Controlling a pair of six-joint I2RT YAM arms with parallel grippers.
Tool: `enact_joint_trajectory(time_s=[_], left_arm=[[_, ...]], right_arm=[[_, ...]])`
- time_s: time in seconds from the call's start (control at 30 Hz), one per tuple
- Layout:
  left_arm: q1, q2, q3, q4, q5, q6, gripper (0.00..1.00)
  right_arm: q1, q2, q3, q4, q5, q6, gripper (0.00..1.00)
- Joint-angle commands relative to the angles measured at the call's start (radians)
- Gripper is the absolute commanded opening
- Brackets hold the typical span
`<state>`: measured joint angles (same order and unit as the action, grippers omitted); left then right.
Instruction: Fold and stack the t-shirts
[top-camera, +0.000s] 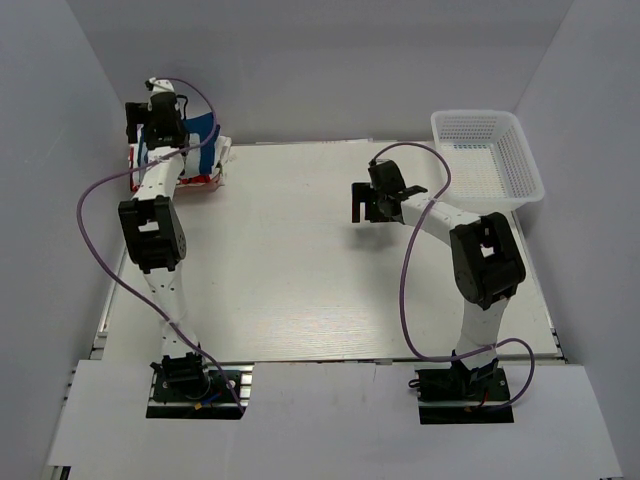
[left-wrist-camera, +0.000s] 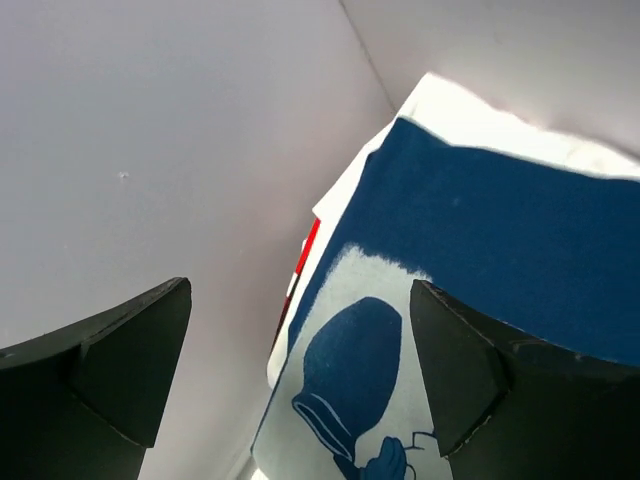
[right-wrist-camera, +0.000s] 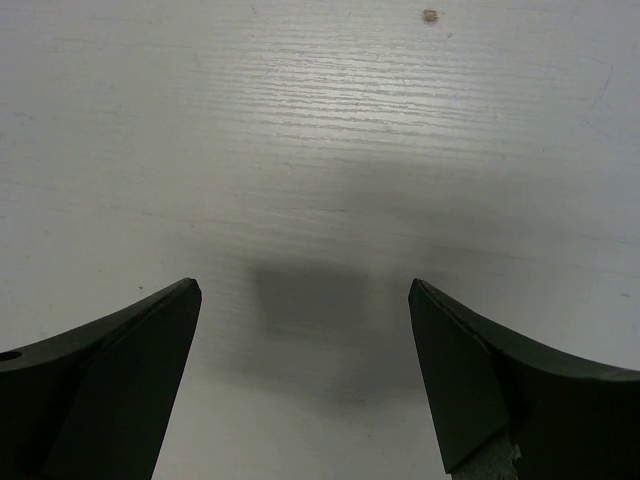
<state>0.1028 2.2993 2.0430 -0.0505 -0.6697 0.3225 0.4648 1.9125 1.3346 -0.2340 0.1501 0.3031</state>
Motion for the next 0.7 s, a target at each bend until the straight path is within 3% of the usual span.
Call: enact_joint_trajectory(time_s=[0.0, 0.1, 0.2, 0.23, 0.33, 0.53, 0.67], left_arm=[[-0.008, -0.087, 0.095, -0.221, 0.050, -0.133, 1.00], [-0.008, -0.196, 0.056, -0.355, 0.218, -0.305, 1.00], [-0.021, -0.360, -0.088, -0.368, 0.459, -0.413, 1.00], [-0.038, -0.403, -0.200, -0.348, 0.563, -0.465, 1.00], [-0.090, -0.564, -0.449, -0.298, 0.660, -0.554, 1.00], [-0.325, -0.829, -0.976, -0.174, 0.665, -0.752, 1.00], [-0.431, -0.972, -1.130, -0.186, 0.605, -0.829, 1.00]], right_arm=[[-0.002, -0.042, 0.022, 0.002, -0.023, -0.006, 0.90], [-0.002, -0.076, -0.023, 0.024, -0.032, 0.014, 0.90], [-0.003, -0.135, -0.089, 0.041, -0.049, 0.027, 0.90], [0.000, -0.183, -0.106, 0.059, -0.069, 0.034, 0.90], [-0.002, -0.255, -0.213, 0.142, -0.099, 0.054, 0.90], [0.003, -0.406, -0.395, 0.153, -0.139, 0.159, 0.90], [0.002, -0.490, -0.498, 0.197, -0.156, 0.195, 0.90]])
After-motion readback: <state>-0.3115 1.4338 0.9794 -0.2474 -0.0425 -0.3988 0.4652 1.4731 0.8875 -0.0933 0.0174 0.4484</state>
